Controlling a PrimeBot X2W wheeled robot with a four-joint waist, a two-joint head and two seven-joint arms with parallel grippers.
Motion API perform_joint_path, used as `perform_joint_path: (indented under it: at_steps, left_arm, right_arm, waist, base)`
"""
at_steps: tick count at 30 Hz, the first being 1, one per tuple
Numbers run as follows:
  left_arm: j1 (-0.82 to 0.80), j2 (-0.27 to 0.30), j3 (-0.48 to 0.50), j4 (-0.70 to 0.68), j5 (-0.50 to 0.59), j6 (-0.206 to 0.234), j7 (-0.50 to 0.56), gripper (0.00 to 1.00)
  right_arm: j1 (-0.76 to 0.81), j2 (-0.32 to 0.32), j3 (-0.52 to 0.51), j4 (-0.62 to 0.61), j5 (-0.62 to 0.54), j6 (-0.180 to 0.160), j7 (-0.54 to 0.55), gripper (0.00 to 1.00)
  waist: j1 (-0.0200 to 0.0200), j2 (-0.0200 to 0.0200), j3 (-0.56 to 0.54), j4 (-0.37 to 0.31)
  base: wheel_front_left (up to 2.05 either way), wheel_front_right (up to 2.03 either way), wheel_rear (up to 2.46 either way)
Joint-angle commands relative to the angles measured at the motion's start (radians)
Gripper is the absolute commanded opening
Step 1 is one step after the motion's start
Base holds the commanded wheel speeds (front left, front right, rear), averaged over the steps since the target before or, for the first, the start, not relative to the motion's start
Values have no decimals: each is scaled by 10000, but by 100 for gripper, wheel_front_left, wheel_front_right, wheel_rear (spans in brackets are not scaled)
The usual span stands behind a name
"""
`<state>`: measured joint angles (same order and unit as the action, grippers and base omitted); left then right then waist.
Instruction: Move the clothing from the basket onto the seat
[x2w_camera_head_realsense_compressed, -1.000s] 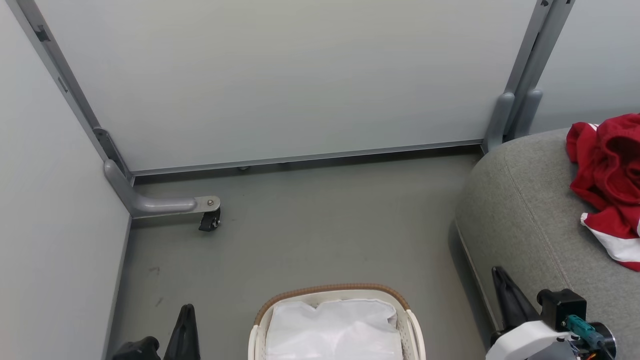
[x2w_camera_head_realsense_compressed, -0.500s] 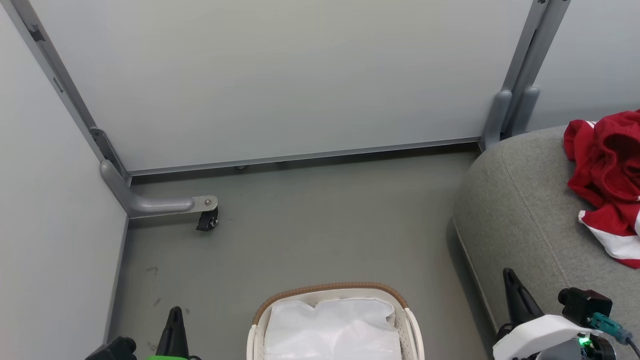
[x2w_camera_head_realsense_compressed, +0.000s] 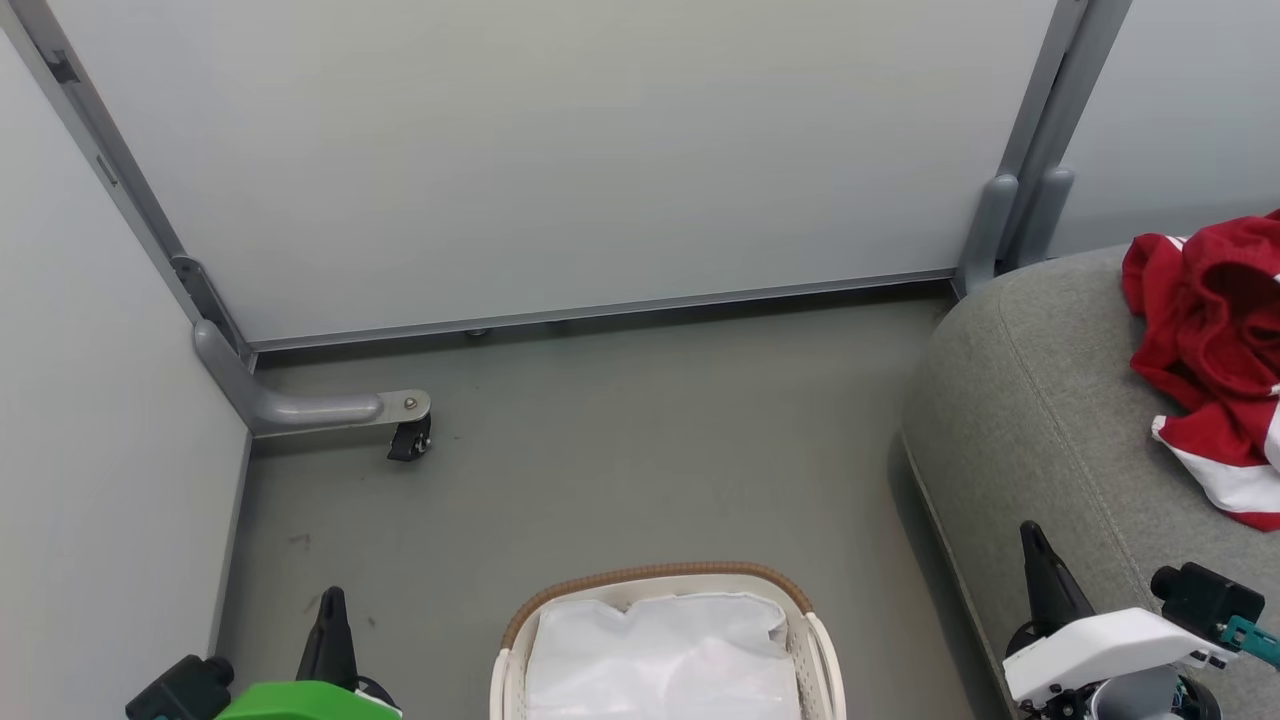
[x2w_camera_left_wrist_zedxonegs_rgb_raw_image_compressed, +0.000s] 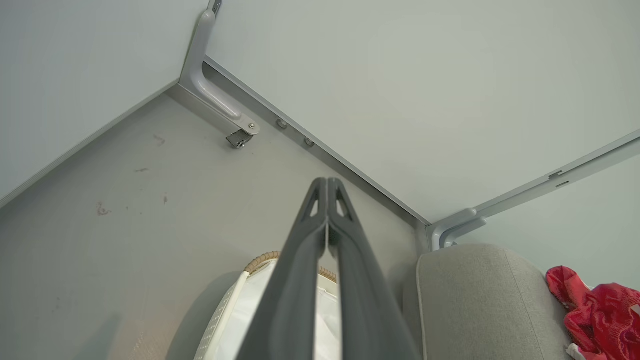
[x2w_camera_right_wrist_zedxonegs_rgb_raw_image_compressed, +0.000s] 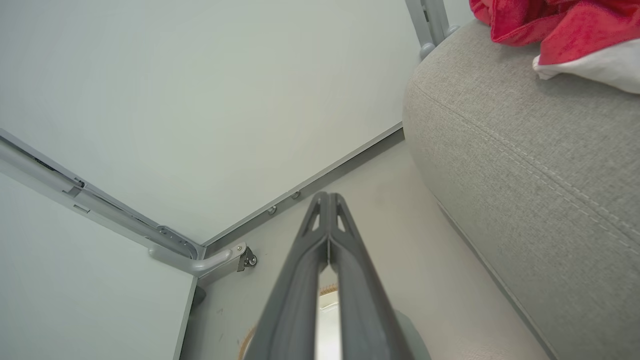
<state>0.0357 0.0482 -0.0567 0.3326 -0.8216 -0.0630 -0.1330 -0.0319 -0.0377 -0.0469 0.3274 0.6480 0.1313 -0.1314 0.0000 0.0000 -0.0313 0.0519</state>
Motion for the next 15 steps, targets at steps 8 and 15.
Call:
perform_joint_path:
  at_steps: [8, 15]
  left_arm:
    - [-475, 17, 288, -247, -1145, -149, 336, 0]
    - [-595, 18, 455, -324, -1903, -209, 580, 0]
  right_arm:
    - [-320, -77, -124, -264, 1374, -2, 340, 0]
    - [-381, -85, -189, -336, 2307, -2, 582, 0]
  waist:
    - [0, 0, 30, -45]
    - [0, 0, 55, -83]
  base:
    - [0, 0, 0]
    - [0, 0, 0]
